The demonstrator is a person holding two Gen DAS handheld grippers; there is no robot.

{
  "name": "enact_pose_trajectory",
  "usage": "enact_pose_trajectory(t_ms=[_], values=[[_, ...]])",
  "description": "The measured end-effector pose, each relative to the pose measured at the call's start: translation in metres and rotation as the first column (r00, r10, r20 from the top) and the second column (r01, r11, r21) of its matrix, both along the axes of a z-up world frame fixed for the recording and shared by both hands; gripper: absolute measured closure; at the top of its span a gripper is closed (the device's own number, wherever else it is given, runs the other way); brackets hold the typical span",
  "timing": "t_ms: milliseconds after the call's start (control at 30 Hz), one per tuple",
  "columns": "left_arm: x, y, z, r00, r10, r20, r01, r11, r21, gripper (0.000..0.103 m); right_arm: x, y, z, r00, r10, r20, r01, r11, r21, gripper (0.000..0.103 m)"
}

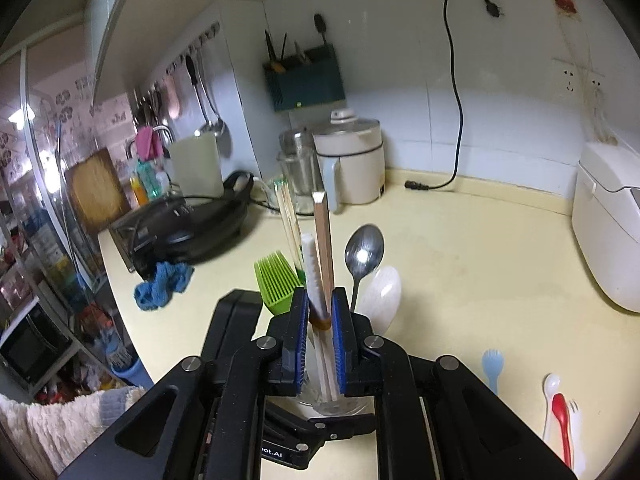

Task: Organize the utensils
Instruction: 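Lower the chopsticks into the glass held by the left gripper and release, then move the open right gripper back over the blue plastic spork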

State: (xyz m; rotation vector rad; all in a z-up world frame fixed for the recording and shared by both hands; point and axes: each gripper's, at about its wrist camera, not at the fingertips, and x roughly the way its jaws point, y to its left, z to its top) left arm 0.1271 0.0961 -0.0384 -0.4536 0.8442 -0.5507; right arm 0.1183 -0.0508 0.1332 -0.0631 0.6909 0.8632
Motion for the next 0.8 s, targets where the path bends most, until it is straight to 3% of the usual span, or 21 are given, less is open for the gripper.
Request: enact_pose_trajectory(t_ms=[233,367,500,633,800], values=[[0.000,0.001,0.000,1.000,0.000,0.000,0.000,1.000,0.000,0.003,0.002,-0.020,0.012,0.998,-0.055,0.032,0.052,0.996,0.071,0.080],[0.000,0.001,0.000,1.000,0.000,0.000,0.000,1.000,0.000,0.003,0.004,-0.048,0.011,0.982,-0.170,0.085,0.164,0.983,0.078,0.079],[0.000,0.001,0.000,1.000,0.000,0.000,0.000,1.000,0.000,0.003,0.008,-0.084,-0.008,0.945,-0.312,0.095,0.310,0.950,0.032,0.079],[0.000,0.001,0.000,1.000,0.000,0.000,0.000,1.000,0.000,0.003,0.015,-0.121,-0.040,0.908,-0.416,0.047,0.418,0.908,-0.039,0.079],[0.000,0.001,0.000,1.000,0.000,0.000,0.000,1.000,0.000,0.003,0.010,-0.150,-0.081,0.881,-0.472,0.007,0.469,0.873,-0.137,0.079]])
